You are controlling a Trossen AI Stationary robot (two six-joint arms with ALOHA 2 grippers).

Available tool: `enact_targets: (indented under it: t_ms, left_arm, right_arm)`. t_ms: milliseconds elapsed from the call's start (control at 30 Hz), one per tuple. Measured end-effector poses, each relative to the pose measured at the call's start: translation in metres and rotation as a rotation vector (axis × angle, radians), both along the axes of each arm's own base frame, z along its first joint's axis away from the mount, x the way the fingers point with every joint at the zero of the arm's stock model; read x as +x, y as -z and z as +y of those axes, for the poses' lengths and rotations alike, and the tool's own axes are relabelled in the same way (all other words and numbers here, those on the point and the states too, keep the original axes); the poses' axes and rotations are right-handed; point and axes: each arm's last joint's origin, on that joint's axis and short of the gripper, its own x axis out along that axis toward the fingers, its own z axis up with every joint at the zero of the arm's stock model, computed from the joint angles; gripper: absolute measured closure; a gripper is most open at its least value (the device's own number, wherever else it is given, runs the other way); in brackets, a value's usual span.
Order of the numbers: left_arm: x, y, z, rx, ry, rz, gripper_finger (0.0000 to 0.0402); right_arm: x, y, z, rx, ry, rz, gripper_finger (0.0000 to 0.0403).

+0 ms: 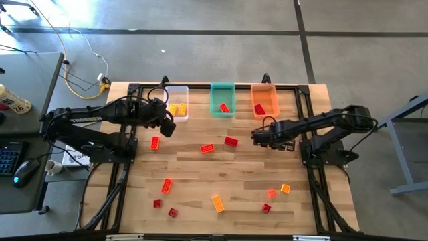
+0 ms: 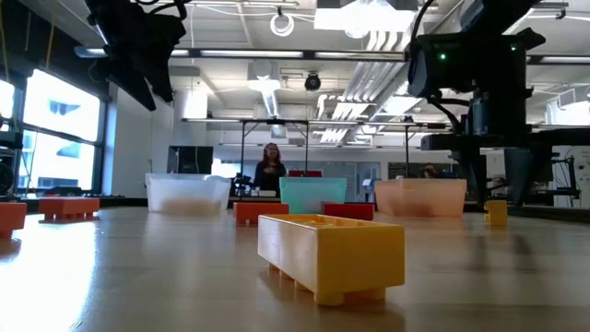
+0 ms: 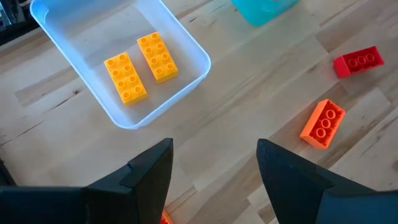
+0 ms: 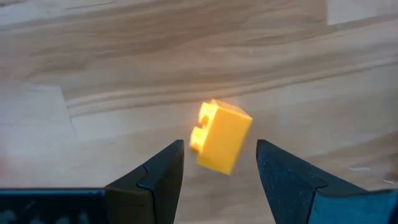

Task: Sort & place blocks by color
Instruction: Put the yellow game piece into the transparent bin

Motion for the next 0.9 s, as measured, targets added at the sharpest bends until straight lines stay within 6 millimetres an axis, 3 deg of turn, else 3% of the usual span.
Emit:
enact_targets:
  t_ms: [267,600,900]
  left_arm:
    - [0.0,0.0,0.0,0.0,0.0,0.0,0.0181]
    - [0.0,0.0,0.0,0.0,0.0,0.0,0.0181]
    - [0.0,0.0,0.0,0.0,0.0,-0.001,0.0181]
  right_arm:
    - [-0.002,0.002,-0.009,0.001,0.033,0.0,0.0229]
    - [-0.002,0.002,-0.013,0.011,0.017,0.01,0.0339]
    - [0.0,0.001,-0.012,0.024,-0.031,-0.004,0.0338]
